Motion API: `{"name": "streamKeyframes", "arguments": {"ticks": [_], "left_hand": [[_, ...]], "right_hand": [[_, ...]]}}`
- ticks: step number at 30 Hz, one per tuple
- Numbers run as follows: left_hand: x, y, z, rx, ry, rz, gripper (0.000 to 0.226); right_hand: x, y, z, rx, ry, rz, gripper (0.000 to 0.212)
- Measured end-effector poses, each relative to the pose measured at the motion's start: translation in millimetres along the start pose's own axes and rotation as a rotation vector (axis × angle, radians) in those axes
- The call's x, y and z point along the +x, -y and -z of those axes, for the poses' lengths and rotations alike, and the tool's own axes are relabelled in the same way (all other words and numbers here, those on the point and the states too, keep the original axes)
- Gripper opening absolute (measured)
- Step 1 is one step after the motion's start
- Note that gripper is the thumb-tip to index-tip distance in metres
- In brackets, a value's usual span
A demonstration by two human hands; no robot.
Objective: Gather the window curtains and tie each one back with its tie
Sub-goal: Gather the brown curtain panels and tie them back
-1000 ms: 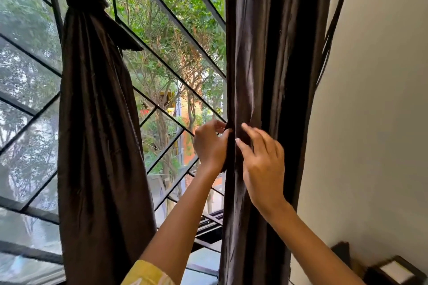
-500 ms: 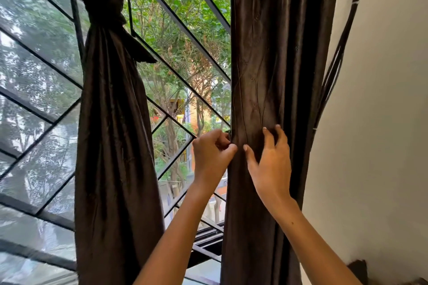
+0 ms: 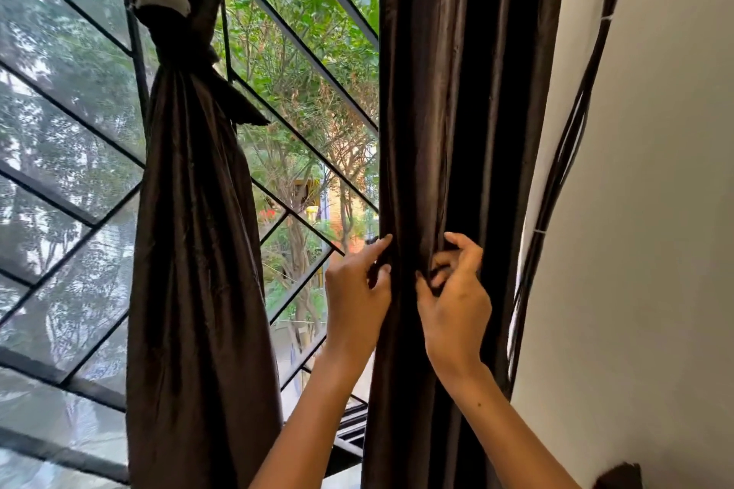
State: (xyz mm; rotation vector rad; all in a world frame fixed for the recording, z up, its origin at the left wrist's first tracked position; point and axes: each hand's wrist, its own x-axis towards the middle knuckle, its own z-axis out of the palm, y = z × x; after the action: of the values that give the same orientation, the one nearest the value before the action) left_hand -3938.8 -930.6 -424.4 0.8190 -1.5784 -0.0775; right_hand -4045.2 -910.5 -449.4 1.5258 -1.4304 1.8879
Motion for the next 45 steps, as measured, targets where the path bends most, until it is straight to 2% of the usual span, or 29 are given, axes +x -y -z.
{"name": "streamKeyframes", "arguments": {"ticks": [4, 8, 11, 13, 16, 19, 21, 24, 28, 30, 35, 38, 40, 41, 43, 44, 45], "left_hand": [[-5, -6, 0, 0.006, -0.061, -0.036, 0.027], [-8, -11, 0, 0.027, -0.083, -0.009, 0.031], [-5, -11, 3, 0.053, -0.122, 0.003, 0.022], [-4, -9, 6, 0.065, -0.127, 0.013, 0.019], [-5, -3, 13, 0.082, -0.127, 0.0, 0.023], [-7, 1, 17, 0.068, -0.118, 0.0, 0.032], [-8, 3, 19, 0.033, -0.132, 0.029, 0.035], [-13, 6, 23, -0.023, -0.161, 0.022, 0.033], [-16, 4, 19, -0.046, -0.163, -0.021, 0.035], [-16, 3, 17, -0.046, -0.15, -0.019, 0.037], [-16, 7, 18, -0.04, -0.147, 0.025, 0.023], [-15, 7, 23, -0.043, -0.182, 0.025, 0.021], [-14, 7, 26, -0.032, -0.195, 0.023, 0.022], [-13, 6, 27, -0.018, -0.196, 0.025, 0.022], [-13, 6, 29, 0.012, -0.201, 0.023, 0.021], [-13, 6, 30, 0.024, -0.205, 0.018, 0.022], [-14, 7, 32, 0.034, -0.211, 0.015, 0.022]], "right_hand": [[-5, 0, -9, -0.085, 0.134, 0.069, 0.027], [-16, 0, -14, -0.103, 0.31, 0.123, 0.03], [-15, -4, -13, -0.053, 0.398, 0.186, 0.035], [-9, -7, -10, 0.028, 0.299, 0.142, 0.035], [1, -13, -10, 0.107, 0.015, -0.009, 0.027], [12, -17, -16, 0.271, 0.033, -0.178, 0.048], [15, -17, -17, 0.318, 0.069, -0.237, 0.045], [5, -15, -17, 0.207, 0.034, -0.051, 0.028], [-18, 6, -22, 0.191, 0.087, 0.16, 0.029], [-20, 14, -26, 0.205, 0.114, 0.16, 0.025], [-19, 17, -22, 0.198, 0.141, 0.136, 0.025], [-7, 7, -12, 0.1, -0.041, 0.001, 0.03], [-3, 4, -8, 0.017, -0.121, 0.027, 0.035], [-4, 5, -9, -0.051, -0.079, 0.12, 0.037], [-11, 8, -19, -0.181, 0.119, 0.24, 0.038], [-14, 5, -28, -0.213, 0.207, 0.183, 0.039], [-13, 3, -36, -0.198, 0.27, 0.047, 0.049]]}}
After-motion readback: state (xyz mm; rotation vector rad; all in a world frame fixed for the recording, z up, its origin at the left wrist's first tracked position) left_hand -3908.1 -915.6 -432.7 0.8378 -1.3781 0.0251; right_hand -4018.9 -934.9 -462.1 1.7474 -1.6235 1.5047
